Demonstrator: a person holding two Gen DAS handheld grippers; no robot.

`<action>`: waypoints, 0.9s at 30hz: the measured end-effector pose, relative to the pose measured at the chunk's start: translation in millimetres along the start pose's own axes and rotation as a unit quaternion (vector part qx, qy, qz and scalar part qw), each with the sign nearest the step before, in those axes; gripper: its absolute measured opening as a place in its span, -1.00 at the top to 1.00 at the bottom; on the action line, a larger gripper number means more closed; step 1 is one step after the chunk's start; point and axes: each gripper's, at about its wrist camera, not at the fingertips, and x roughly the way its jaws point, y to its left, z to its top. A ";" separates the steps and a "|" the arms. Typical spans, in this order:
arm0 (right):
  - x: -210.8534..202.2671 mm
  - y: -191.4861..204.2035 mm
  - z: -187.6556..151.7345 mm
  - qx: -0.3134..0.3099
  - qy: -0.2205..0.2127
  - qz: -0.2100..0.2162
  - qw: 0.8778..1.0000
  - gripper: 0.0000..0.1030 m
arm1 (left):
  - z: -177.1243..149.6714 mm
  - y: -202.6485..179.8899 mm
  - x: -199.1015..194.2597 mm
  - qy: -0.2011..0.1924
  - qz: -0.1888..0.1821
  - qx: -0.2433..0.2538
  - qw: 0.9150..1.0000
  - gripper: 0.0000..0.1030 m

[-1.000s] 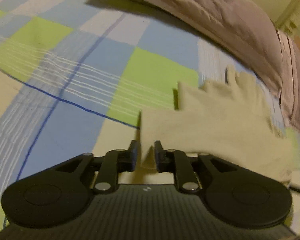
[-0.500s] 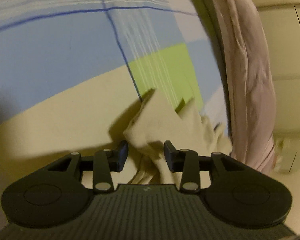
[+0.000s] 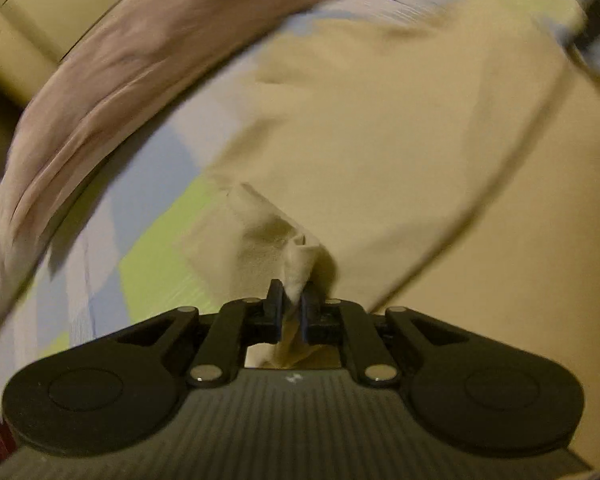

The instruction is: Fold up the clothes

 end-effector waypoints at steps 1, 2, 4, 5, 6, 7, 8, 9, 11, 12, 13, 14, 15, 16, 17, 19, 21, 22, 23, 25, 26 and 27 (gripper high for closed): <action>0.2 0.1 0.2 0.000 0.001 0.001 1.000 0.27 | -2.9 -3.8 1.3 0.001 0.000 0.012 1.000 0.84; 0.5 0.2 0.4 0.000 0.003 0.002 1.000 0.27 | -5.3 -2.5 1.0 -0.001 -0.006 0.008 1.000 0.82; 0.2 0.0 1.6 -0.006 0.005 0.003 1.000 0.27 | -8.7 14.1 -4.7 -0.010 -0.043 -0.038 0.998 0.62; -0.5 0.1 2.0 -0.012 0.005 0.003 1.000 0.27 | -10.0 23.5 -8.9 -0.014 -0.069 -0.067 0.995 0.32; -1.4 0.3 2.3 -0.017 0.005 0.002 1.000 0.27 | -11.1 33.6 -15.0 -0.017 -0.097 -0.098 0.990 0.20; -2.3 1.3 2.9 -0.023 0.005 0.001 1.000 0.27 | -13.5 44.1 -21.5 -0.025 -0.122 -0.129 0.984 0.16; -3.2 2.6 3.5 -0.028 0.005 0.000 1.000 0.27 | -16.7 53.5 -28.3 -0.036 -0.145 -0.159 0.976 0.16; -4.1 3.8 4.3 -0.032 0.003 -0.002 0.999 0.27 | -19.8 62.1 -35.7 -0.048 -0.167 -0.187 0.967 0.16; -8.1 7.4 6.4 -0.039 -0.005 -0.006 0.999 0.27 | -21.5 78.8 -44.0 -0.071 -0.188 -0.249 0.947 0.44; -10.8 9.6 7.6 -0.042 -0.012 -0.008 0.999 0.27 | -21.4 86.7 -40.5 -0.075 -0.185 -0.285 0.938 0.59; -14.2 12.0 9.3 -0.043 -0.024 -0.006 0.999 0.27 | -21.0 93.9 -34.8 -0.074 -0.177 -0.319 0.928 0.85; -17.6 14.9 11.3 -0.045 -0.039 -0.004 0.998 0.27 | -20.2 98.9 -27.8 -0.074 -0.165 -0.345 0.921 0.86; -19.9 18.1 13.8 -0.048 -0.054 0.000 0.997 0.27 | -19.1 102.2 -19.7 -0.074 -0.149 -0.363 0.917 0.86; -20.6 21.8 16.8 -0.052 -0.067 0.007 0.996 0.27 | -16.4 102.7 -11.1 -0.074 -0.136 -0.373 0.915 0.87; -19.0 25.6 20.3 -0.057 -0.077 0.014 0.995 0.27 | -12.4 100.8 -2.1 -0.072 -0.125 -0.374 0.916 0.86; -10.7 33.0 27.2 -0.065 -0.091 0.028 0.993 0.27 | -7.5 94.1 19.9 -0.050 -0.122 -0.369 0.920 0.84; 9.0 38.5 31.2 -0.075 -0.087 0.039 0.993 0.27 | -5.6 82.7 41.7 -0.025 -0.110 -0.350 0.930 0.84; 19.6 41.2 33.0 -0.080 -0.084 0.044 0.992 0.27 | -5.6 78.7 46.0 -0.023 -0.102 -0.341 0.934 0.82; 34.5 42.1 34.2 -0.086 -0.066 0.037 0.993 0.27 | -4.6 78.6 44.5 -0.027 -0.098 -0.336 0.936 0.82; 50.3 42.9 35.7 -0.095 -0.054 0.019 0.994 0.27 | -3.7 84.0 36.8 -0.028 -0.098 -0.341 0.934 0.82; 50.3 43.9 37.1 -0.098 -0.054 0.017 0.994 0.27 | -4.1 86.6 31.5 -0.032 -0.099 -0.346 0.933 0.83; 45.2 45.4 37.6 -0.102 -0.057 0.017 0.993 0.27 | -6.7 87.3 24.6 -0.040 -0.105 -0.350 0.930 0.83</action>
